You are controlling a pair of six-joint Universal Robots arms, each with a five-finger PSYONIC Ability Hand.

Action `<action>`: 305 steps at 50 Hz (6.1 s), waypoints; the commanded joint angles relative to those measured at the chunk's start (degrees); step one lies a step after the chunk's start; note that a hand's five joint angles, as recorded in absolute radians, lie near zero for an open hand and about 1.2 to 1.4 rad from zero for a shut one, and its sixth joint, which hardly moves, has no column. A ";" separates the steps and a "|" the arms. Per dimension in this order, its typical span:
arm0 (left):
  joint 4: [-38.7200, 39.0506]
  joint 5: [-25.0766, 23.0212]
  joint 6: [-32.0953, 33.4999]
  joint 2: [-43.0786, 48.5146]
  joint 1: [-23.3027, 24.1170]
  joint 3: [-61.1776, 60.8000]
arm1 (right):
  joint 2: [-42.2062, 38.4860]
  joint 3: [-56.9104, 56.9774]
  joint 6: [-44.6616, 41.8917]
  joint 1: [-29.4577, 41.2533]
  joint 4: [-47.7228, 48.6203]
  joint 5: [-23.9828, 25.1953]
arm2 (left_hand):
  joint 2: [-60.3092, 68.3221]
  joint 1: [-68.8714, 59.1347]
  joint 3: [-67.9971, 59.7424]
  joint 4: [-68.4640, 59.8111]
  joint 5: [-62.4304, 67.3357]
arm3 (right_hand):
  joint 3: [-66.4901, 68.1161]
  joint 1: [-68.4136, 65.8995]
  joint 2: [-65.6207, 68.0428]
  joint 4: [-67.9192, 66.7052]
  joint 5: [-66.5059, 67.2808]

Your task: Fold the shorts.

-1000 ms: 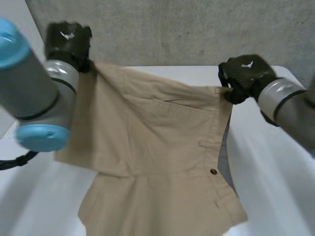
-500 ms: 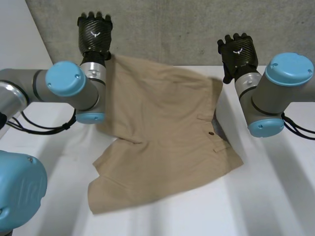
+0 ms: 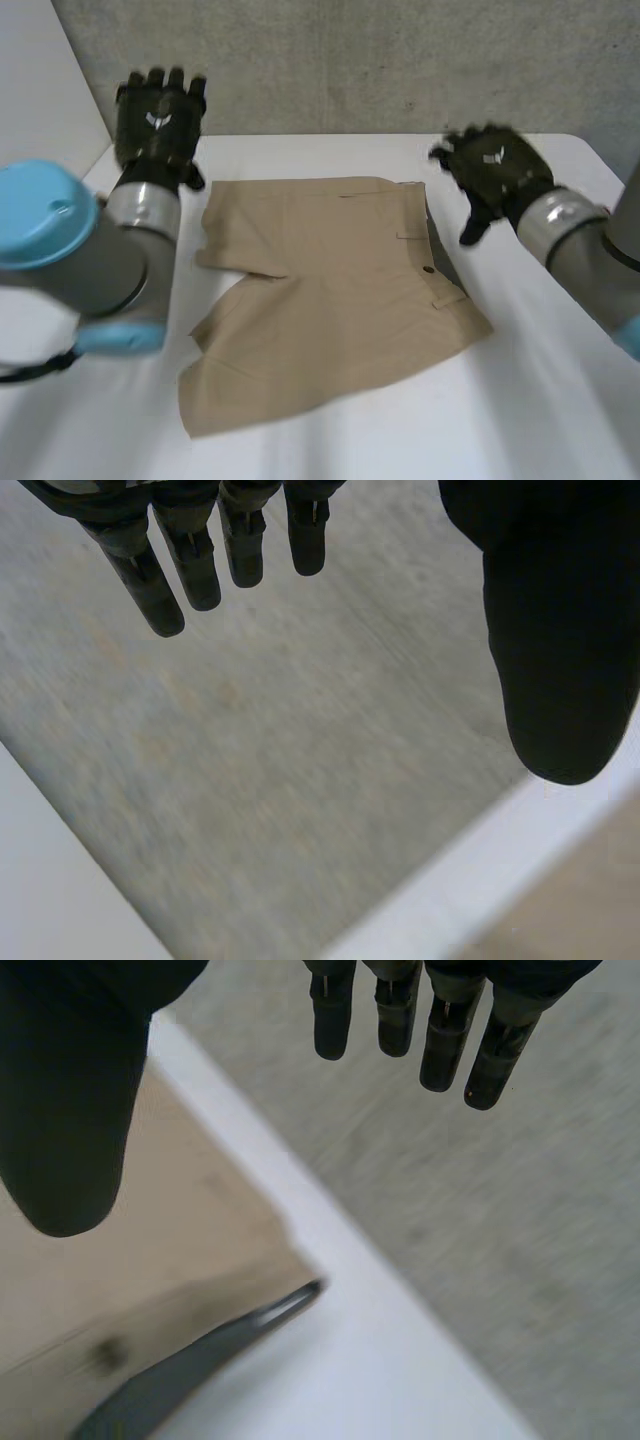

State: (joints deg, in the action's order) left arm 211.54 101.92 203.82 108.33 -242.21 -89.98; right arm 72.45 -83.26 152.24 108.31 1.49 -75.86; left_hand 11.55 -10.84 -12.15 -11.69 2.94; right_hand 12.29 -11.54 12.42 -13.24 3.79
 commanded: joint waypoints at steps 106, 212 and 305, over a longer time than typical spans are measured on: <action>-54.93 -12.00 -22.77 -37.66 5.80 -22.87 | 23.71 -20.81 -30.51 -19.54 -40.60 10.99 | 68.45 -69.16 -67.85 -68.31 67.06 | 67.71 -68.46 67.58 -66.76 66.21; -16.25 -16.58 2.11 53.83 -4.58 60.09 | -39.48 32.28 -2.30 -1.61 14.60 -4.03 | 14.14 -14.85 -13.54 -14.00 12.75 | 4.69 -5.44 4.56 -3.74 3.19; -16.86 -12.53 -16.35 -9.19 -4.50 -13.99 | -3.81 -1.57 -13.63 -13.42 1.68 2.65 | -0.66 -0.05 1.27 0.80 -2.06 | 67.71 -68.46 67.58 -66.76 66.21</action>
State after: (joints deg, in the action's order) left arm 194.68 89.19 187.47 99.51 -246.57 -103.23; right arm 67.27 -90.19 142.99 85.65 4.81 -73.86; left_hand 12.41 -13.30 -12.98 -12.73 3.06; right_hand 66.59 -53.42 67.47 -68.07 54.79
